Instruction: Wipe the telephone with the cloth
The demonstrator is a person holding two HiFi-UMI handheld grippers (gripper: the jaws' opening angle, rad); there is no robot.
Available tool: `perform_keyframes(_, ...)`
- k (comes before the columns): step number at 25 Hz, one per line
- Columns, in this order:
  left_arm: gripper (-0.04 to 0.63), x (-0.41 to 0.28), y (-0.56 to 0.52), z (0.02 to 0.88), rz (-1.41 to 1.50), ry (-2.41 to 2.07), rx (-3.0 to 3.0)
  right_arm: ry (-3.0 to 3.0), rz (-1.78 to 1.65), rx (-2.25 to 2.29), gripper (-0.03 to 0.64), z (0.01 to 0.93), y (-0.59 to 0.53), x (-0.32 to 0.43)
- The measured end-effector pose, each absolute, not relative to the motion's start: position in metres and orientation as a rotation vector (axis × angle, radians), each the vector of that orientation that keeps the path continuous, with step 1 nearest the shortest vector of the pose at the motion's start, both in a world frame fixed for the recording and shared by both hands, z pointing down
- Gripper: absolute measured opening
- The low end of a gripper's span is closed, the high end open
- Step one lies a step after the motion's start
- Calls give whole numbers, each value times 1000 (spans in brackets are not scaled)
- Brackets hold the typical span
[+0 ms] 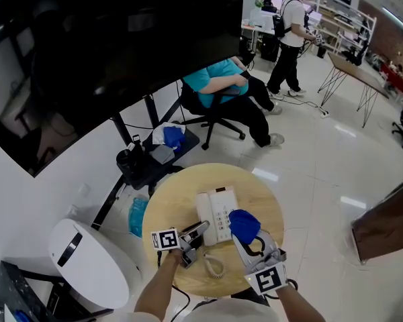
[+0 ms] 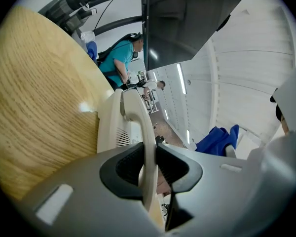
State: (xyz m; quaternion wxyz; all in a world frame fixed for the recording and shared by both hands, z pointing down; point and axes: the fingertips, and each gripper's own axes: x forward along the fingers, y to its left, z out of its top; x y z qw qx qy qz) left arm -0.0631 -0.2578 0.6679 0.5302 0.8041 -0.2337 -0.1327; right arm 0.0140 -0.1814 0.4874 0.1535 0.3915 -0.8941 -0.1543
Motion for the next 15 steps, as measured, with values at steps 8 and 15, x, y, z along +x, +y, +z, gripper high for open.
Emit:
perform_keyframes(8, 81, -61, -266, 674, -324, -560, 1891, -2587, -394, 1099, 61, 494, -186, 3)
perform_keyframes(15, 95, -62, -265, 681, -274, -570, 1794, -2596, -387, 1083, 61, 495, -188, -2)
